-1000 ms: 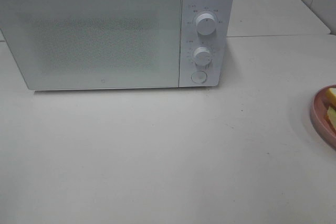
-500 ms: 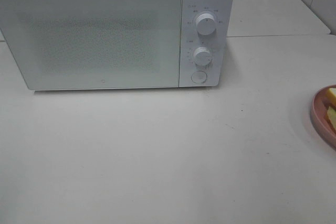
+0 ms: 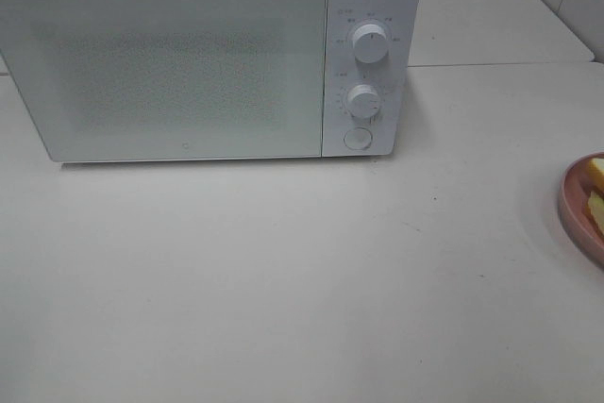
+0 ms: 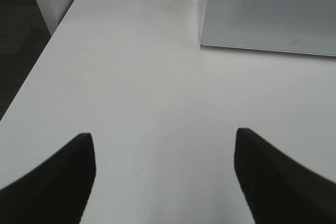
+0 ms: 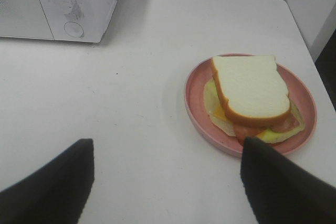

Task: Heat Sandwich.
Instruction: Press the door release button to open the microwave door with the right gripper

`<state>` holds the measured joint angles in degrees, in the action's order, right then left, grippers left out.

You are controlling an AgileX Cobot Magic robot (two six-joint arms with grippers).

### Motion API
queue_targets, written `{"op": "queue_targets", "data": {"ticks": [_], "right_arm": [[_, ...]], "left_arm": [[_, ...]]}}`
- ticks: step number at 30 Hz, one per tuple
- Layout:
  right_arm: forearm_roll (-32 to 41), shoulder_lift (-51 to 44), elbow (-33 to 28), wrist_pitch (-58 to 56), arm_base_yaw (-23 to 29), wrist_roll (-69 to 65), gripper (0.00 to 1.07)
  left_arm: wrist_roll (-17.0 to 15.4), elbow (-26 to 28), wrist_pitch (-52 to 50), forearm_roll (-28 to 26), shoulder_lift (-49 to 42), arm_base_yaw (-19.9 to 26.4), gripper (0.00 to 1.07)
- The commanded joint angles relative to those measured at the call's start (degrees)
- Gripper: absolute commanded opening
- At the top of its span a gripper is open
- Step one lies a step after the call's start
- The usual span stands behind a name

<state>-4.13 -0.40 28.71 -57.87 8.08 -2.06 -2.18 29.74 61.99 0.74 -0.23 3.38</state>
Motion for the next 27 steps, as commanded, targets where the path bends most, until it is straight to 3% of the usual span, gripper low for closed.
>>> {"op": "queue_targets", "data": {"ticks": [1,27], "right_arm": [[0.3,-1.4,-0.1,0.7,0.0,0.9,0.75],[0.1,-1.4,-0.1,0.7,-0.1,0.7,0.75]], "left_arm": [[0.1,-0.2,-0.7,0.0,-0.2,-0.4,0.71],[0.1,-0.2,-0.7,0.0,-0.2,-0.4,0.71]]}}
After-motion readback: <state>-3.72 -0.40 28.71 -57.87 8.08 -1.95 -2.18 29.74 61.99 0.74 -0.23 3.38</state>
